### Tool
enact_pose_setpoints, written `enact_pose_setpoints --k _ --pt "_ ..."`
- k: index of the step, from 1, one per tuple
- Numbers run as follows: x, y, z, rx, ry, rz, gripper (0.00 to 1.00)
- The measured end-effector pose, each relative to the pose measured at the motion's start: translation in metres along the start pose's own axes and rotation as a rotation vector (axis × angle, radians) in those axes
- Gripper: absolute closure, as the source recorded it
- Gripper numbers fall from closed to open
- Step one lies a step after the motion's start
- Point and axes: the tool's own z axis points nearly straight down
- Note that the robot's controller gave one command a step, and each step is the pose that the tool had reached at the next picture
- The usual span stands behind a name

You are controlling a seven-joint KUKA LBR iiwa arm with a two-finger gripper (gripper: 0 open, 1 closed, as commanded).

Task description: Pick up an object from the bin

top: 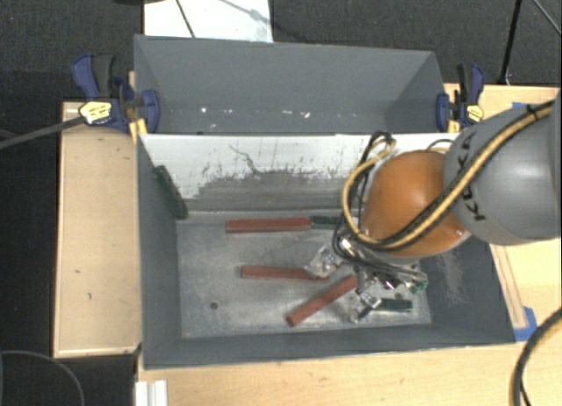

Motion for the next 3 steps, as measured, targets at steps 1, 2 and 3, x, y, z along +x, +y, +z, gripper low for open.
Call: enact_pose_setpoints --k 1,2,3 --pt "-0.0181 0.0256 0.0045 0.007 -0.012 0.136 1.00" --pt "-0.0181 0.0256 0.0045 0.007 -0.012 0.135 1.00" --pt "-0.0171 0.0262 0.0016 0.003 -0.005 0.135 1.00"
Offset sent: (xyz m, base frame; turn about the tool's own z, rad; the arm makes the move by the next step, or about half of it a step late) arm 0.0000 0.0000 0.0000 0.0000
